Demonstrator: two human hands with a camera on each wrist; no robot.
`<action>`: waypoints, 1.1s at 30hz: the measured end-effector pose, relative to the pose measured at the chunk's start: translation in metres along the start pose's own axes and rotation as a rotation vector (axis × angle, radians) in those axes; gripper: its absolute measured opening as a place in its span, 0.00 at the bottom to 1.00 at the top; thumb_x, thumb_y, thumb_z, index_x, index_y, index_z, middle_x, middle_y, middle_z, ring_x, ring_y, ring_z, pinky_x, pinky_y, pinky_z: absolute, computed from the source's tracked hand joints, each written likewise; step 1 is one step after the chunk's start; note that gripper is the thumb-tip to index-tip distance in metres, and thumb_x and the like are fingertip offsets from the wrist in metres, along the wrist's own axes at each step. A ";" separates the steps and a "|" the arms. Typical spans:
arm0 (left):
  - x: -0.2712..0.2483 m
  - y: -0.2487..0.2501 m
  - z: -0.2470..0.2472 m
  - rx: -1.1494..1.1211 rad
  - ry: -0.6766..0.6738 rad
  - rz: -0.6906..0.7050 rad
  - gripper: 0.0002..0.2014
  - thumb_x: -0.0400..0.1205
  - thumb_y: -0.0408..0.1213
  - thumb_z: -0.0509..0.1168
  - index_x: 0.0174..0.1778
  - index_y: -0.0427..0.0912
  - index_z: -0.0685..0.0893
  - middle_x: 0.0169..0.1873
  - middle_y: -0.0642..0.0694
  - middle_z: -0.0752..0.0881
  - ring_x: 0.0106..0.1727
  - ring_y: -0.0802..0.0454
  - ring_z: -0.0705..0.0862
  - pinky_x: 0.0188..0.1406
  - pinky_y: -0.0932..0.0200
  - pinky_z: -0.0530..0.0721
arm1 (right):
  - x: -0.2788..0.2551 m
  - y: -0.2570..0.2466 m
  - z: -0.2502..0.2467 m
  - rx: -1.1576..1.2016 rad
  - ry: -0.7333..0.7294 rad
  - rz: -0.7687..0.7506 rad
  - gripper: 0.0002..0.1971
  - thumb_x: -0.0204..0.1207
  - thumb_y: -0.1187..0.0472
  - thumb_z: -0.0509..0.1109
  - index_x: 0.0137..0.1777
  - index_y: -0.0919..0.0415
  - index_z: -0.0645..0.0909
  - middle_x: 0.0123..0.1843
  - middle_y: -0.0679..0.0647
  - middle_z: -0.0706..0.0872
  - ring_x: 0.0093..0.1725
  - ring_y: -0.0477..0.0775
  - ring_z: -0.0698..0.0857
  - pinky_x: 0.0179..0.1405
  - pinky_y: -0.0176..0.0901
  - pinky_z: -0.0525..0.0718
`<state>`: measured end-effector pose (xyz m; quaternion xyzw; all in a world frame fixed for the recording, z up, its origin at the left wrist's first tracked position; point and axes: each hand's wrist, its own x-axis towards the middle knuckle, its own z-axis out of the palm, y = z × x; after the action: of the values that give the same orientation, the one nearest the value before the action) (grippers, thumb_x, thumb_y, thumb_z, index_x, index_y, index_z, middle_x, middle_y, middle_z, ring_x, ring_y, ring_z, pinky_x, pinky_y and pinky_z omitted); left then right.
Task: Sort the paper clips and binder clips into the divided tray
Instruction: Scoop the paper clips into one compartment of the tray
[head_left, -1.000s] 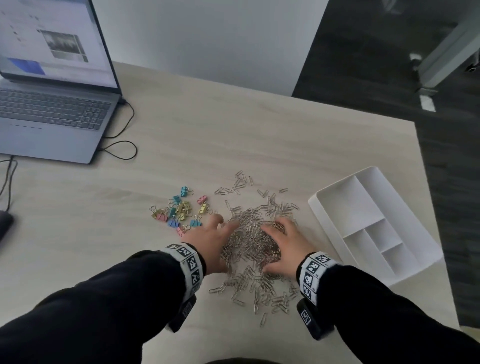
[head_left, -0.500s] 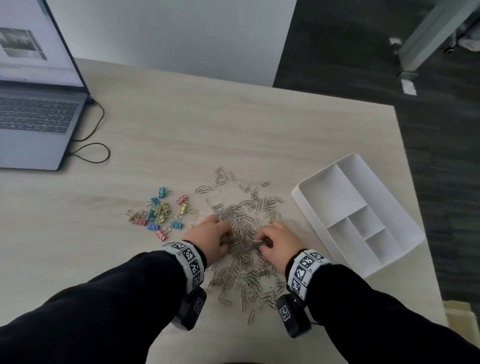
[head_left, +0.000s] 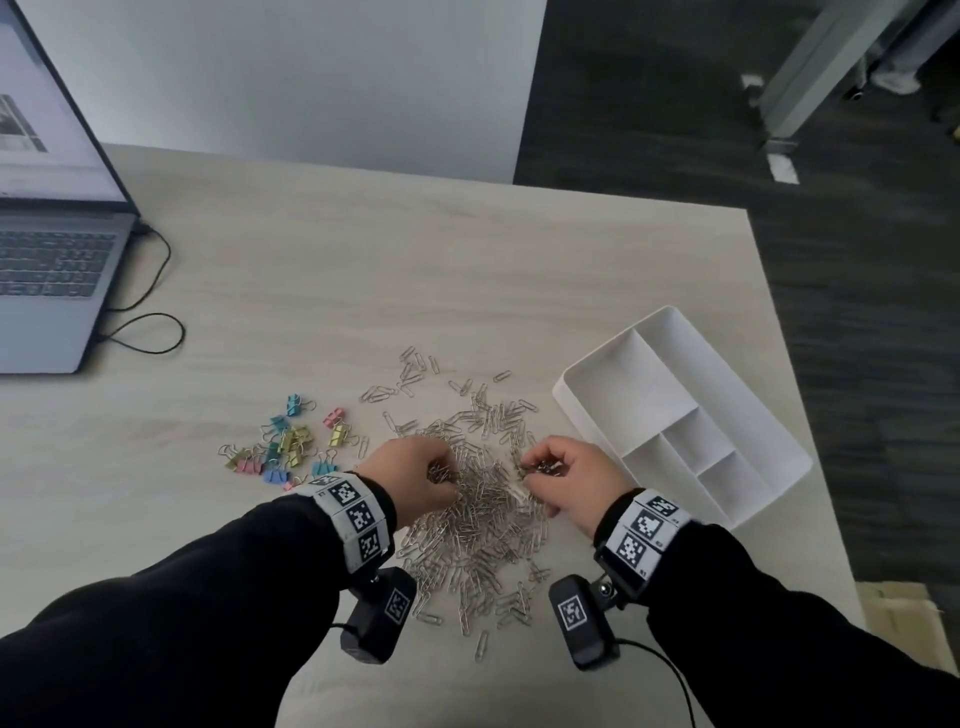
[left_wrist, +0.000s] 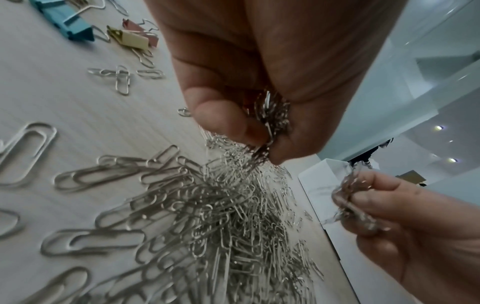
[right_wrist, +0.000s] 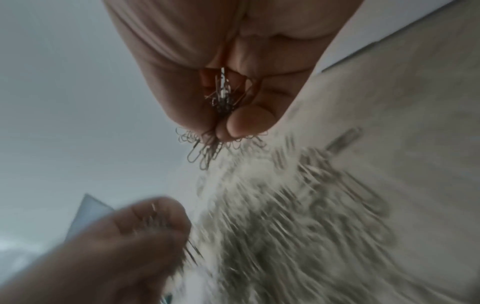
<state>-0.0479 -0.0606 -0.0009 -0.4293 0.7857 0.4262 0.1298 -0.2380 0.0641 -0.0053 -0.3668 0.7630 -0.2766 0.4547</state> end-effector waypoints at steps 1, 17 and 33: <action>0.000 0.001 -0.001 -0.011 -0.006 -0.008 0.02 0.77 0.37 0.69 0.44 0.49 0.84 0.42 0.53 0.85 0.28 0.58 0.81 0.22 0.68 0.80 | -0.001 -0.005 -0.007 0.039 0.023 0.000 0.09 0.73 0.65 0.76 0.42 0.48 0.85 0.38 0.50 0.89 0.25 0.46 0.84 0.34 0.50 0.89; -0.001 0.009 0.000 -0.091 -0.006 -0.080 0.03 0.77 0.35 0.68 0.43 0.48 0.85 0.40 0.50 0.87 0.25 0.55 0.82 0.21 0.65 0.82 | 0.062 -0.005 -0.082 -0.546 0.203 0.114 0.04 0.73 0.56 0.69 0.42 0.44 0.80 0.43 0.42 0.88 0.42 0.49 0.86 0.44 0.42 0.84; 0.056 0.126 -0.007 -0.256 0.065 0.130 0.03 0.76 0.33 0.70 0.40 0.47 0.85 0.28 0.50 0.87 0.21 0.52 0.85 0.19 0.63 0.81 | -0.007 0.029 -0.083 -0.270 0.256 -0.115 0.09 0.77 0.59 0.71 0.56 0.50 0.84 0.51 0.43 0.81 0.41 0.41 0.82 0.49 0.38 0.84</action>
<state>-0.1791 -0.0640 0.0420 -0.4040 0.7548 0.5164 0.0207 -0.3188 0.0942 0.0118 -0.4295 0.8226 -0.2415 0.2839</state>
